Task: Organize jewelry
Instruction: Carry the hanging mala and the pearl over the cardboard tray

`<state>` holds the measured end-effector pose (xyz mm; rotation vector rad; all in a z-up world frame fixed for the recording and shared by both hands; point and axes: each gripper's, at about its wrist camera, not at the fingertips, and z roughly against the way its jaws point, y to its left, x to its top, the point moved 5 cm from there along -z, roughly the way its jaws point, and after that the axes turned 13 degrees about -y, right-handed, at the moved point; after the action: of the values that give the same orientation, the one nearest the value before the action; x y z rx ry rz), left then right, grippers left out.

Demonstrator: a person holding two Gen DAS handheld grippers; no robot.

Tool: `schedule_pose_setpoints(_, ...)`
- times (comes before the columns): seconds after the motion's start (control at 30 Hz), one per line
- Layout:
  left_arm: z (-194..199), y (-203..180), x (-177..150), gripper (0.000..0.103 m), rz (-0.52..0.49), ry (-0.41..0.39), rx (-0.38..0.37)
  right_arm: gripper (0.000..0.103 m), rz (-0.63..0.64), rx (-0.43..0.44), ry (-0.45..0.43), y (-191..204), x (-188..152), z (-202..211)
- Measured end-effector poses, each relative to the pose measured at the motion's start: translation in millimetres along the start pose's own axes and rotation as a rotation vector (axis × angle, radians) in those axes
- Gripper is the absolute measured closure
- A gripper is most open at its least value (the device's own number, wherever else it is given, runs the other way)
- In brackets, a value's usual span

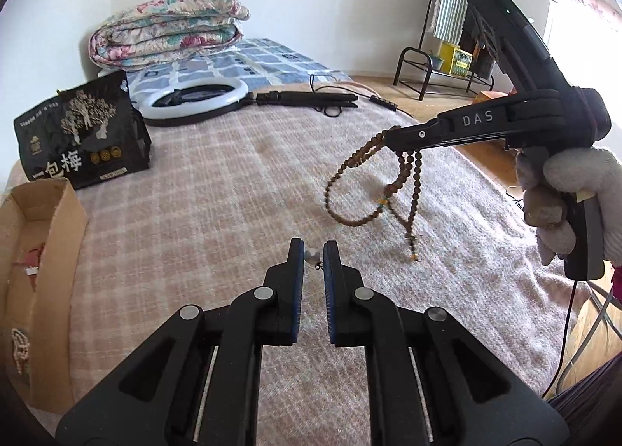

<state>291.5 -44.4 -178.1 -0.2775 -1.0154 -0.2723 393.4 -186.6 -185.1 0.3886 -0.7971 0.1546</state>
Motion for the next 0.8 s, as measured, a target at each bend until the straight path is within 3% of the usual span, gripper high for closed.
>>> schedule_pose_setpoints(0.43,64.5,35.6,14.9,0.095,0.025,-0.047,0.057,0.099,0.054,0.065,-0.062,72.0,19.8,41.1)
schedule_pose_setpoints(0.8,126.0,108.9,11.2,0.095,0.081,-0.078,0.181,0.099,0.144,0.163,-0.078,170.7,29.1,43.0)
